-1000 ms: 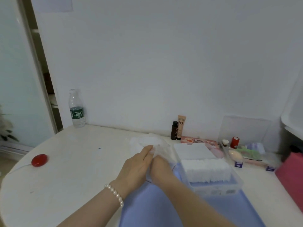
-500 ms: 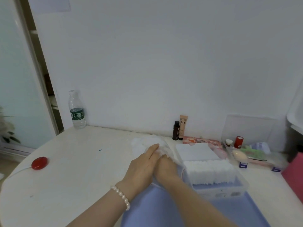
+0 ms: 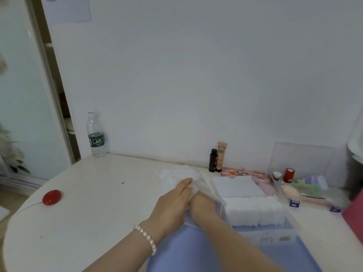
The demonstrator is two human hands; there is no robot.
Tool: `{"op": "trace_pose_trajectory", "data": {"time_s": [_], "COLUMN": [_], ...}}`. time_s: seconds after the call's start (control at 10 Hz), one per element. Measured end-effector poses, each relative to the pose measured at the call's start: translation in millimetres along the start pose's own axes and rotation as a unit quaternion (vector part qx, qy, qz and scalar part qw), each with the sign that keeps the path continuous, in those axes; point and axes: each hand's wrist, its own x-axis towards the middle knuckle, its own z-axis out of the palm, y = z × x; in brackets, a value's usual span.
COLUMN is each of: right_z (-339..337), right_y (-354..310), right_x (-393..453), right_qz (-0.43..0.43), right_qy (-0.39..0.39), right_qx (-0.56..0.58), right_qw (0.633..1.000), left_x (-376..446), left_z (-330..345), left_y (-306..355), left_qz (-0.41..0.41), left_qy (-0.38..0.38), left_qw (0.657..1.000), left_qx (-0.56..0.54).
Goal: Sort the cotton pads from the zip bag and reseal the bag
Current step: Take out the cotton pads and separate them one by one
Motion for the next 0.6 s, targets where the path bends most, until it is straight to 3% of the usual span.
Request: {"op": "trace_pose_trajectory", "data": {"time_s": [0.1,0.2,0.3,0.4,0.5,0.6], "right_z": [31.3,5.7,-2.0,-8.6,-30.1,-24.8], "right_y": [-21.9,-52.9,-31.7,-18.4,-7.0,5.7], "right_x": [-4.6,-27.5,-34.4,-29.9,-51.6,-71.5], "right_qz": [0.092,0.146,0.112,-0.026,-0.106,-0.118], "right_qy": [-0.022,-0.082,-0.093,0.058,0.074,0.122], "right_qx": [0.062,-0.131,-0.134,-0.07,-0.066,-0.042], "right_qw": [0.994,0.977,0.98,0.995,0.989,0.985], "left_x": [-2.8,-3.7,-2.9,-1.8,-1.9,-5.6], "left_z": [-0.1,1.8,3.4,4.4,3.3,3.8], "left_y": [-0.4,0.4,0.2,1.1,-2.6,-4.9], "left_qz": [0.008,0.025,0.019,-0.001,-0.006,0.0], "left_qy": [0.008,0.017,0.023,0.031,0.041,0.062], "left_qw": [1.0,0.999,0.999,0.999,0.996,0.994], "left_qx": [0.008,0.02,0.03,0.042,0.077,0.089]}}
